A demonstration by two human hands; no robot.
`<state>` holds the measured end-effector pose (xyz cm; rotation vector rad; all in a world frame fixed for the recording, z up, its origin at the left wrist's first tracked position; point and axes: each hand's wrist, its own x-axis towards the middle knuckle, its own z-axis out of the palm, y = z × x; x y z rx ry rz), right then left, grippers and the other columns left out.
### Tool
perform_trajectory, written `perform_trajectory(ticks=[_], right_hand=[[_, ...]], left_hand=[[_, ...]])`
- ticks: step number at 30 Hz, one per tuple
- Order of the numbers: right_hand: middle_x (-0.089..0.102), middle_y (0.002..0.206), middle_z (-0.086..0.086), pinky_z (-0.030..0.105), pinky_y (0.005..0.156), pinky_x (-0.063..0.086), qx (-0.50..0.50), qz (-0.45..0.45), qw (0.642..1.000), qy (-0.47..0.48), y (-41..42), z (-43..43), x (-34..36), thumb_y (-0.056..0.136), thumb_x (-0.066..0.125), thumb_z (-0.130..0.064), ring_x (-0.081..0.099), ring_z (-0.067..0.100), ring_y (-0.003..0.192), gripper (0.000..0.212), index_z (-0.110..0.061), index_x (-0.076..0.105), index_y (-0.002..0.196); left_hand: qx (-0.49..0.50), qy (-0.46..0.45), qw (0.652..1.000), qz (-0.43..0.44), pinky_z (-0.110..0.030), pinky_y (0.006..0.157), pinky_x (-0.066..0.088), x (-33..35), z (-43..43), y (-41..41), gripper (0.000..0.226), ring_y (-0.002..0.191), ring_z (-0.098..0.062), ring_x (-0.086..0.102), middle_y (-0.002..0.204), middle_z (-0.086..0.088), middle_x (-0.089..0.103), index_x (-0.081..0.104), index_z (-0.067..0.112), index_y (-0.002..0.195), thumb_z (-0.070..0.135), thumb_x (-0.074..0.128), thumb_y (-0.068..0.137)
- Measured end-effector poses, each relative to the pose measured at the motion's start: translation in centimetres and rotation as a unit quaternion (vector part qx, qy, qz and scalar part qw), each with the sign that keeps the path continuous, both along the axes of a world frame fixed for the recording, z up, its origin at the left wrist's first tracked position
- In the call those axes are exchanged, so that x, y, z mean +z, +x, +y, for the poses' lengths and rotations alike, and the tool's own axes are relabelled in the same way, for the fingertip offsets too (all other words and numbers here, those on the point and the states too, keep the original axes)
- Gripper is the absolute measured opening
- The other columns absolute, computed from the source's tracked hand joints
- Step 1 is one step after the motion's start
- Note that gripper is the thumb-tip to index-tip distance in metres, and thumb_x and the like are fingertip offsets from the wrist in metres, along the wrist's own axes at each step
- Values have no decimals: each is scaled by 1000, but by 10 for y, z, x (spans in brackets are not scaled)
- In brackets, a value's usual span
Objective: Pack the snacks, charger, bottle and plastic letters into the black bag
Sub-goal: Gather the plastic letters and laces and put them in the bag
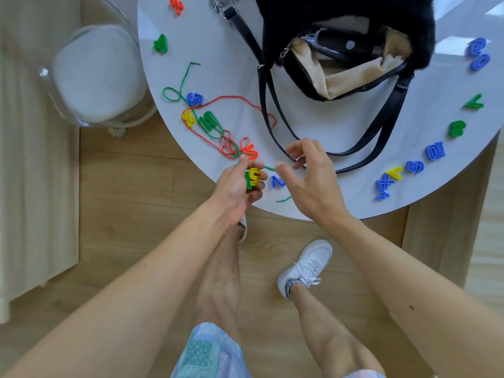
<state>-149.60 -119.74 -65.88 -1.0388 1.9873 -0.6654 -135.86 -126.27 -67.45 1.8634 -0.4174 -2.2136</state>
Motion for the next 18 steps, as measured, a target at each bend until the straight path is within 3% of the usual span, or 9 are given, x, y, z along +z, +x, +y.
perform_trajectory(ticks=[2, 4, 7, 10, 14, 18], right_hand=[[50, 116, -3, 37, 78, 51, 37, 77, 993, 80, 3, 3, -16, 90, 65, -31, 57, 18, 93, 32, -19, 53, 117], [47, 120, 0, 36, 70, 48, 100, 146, 976, 129, 14, 9, -28, 90, 65, -37, 57, 22, 98, 42, -20, 49, 124], [44, 123, 4, 40, 72, 49, 143, 220, 953, 151, 33, 13, -41, 88, 68, -44, 53, 25, 106, 53, -21, 45, 129], [45, 118, 5, 39, 67, 49, 146, 267, 939, 158, 41, 7, -52, 89, 70, -34, 51, 25, 104, 43, -20, 49, 123], [47, 108, 5, 37, 61, 44, 164, 256, 942, 143, 34, 2, -56, 91, 65, -23, 53, 27, 92, 21, -15, 55, 108], [51, 101, 3, 34, 66, 42, 103, 173, 973, 112, 23, -6, -42, 86, 68, -29, 54, 24, 81, 22, -17, 60, 102]], left_hand=[[21, -14, 999, -26, -22, 45, 30, -3, -3, 9, 41, 53, -12, 42, 70, -5, 53, 57, 11, 88, 40, 34, 106], [41, -20, 998, -48, -23, 46, 27, -6, -6, 15, 41, 54, -12, 38, 70, -4, 49, 54, 12, 84, 41, 34, 106], [65, -15, 996, -64, -22, 43, 26, -8, -7, 21, 40, 52, -12, 36, 69, -3, 47, 50, 15, 80, 42, 36, 105], [64, -10, 996, -61, -22, 42, 29, -9, -6, 25, 38, 53, -13, 38, 71, -4, 50, 49, 15, 80, 42, 36, 105], [53, -6, 997, -56, -23, 45, 35, -7, -7, 27, 37, 57, -15, 45, 77, -7, 55, 51, 15, 83, 40, 37, 105], [54, 6, 997, -50, -25, 51, 39, -3, -9, 25, 36, 58, -16, 49, 82, -10, 58, 51, 13, 84, 39, 36, 105]])
